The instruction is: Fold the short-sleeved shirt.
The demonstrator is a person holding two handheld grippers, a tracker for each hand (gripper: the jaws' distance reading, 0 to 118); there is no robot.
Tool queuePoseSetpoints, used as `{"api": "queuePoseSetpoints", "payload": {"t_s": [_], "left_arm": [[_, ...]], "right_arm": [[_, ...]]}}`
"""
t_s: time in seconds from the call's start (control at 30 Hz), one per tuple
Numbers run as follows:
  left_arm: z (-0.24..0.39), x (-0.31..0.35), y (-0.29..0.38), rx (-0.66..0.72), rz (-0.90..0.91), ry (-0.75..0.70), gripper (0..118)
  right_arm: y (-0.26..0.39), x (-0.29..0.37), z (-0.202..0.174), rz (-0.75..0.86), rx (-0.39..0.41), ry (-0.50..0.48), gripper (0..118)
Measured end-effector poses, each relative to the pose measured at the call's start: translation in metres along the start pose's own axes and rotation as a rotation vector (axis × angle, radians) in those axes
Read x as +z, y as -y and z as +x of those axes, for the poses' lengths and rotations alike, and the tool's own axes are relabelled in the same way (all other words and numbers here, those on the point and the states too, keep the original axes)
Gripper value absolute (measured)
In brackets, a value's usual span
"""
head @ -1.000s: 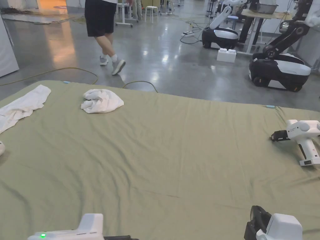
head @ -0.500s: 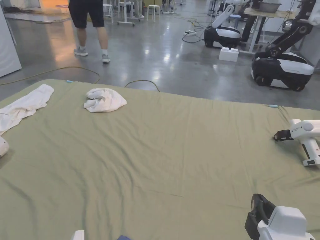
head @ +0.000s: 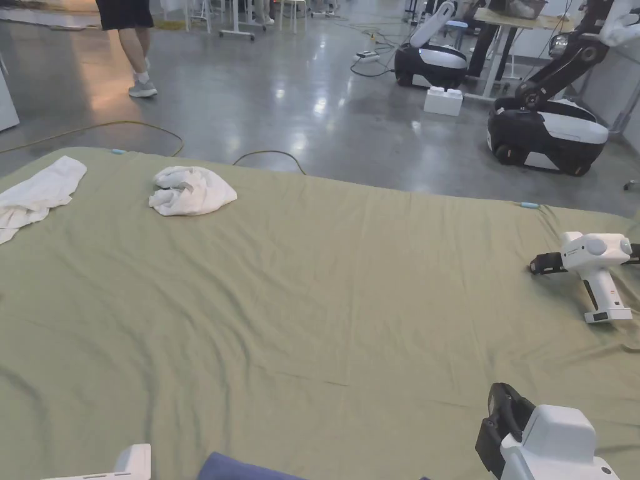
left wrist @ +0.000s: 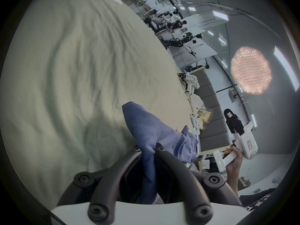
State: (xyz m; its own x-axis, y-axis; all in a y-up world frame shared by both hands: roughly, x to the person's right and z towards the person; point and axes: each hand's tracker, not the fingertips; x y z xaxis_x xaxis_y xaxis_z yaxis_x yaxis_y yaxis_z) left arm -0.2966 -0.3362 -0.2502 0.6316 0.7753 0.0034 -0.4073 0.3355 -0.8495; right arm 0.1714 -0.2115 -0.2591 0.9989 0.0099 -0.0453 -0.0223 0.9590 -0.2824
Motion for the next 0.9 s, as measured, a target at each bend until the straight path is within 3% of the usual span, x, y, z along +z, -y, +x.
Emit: {"api": "queuePoseSetpoints", "payload": {"t_s": [0.17,0.3,0.47,0.73,0.9], "left_arm": [[0.035,0.051,-0.024,-0.071,0.071,-0.072,6],[0.057,0.085,-0.039,-0.056,0.136,-0.221,6],[0.096,0.094,-0.043,-0.151,0.151,-0.410,6],[0.137,0.058,-0.030,-0.227,0.110,-0.440,6],[0.169,0.032,-0.010,-0.299,0.062,-0.382,6]], "right_arm": [[0.002,-0.001,0.001,-0.009,-0.015,0.004,2],[0.002,-0.006,-0.001,-0.018,-0.039,-0.003,2],[-0.001,-0.010,-0.008,-0.010,-0.054,-0.022,2],[-0.003,-0.011,-0.010,-0.010,-0.049,-0.038,2],[-0.002,-0.007,-0.003,-0.009,-0.051,-0.026,2]]}}
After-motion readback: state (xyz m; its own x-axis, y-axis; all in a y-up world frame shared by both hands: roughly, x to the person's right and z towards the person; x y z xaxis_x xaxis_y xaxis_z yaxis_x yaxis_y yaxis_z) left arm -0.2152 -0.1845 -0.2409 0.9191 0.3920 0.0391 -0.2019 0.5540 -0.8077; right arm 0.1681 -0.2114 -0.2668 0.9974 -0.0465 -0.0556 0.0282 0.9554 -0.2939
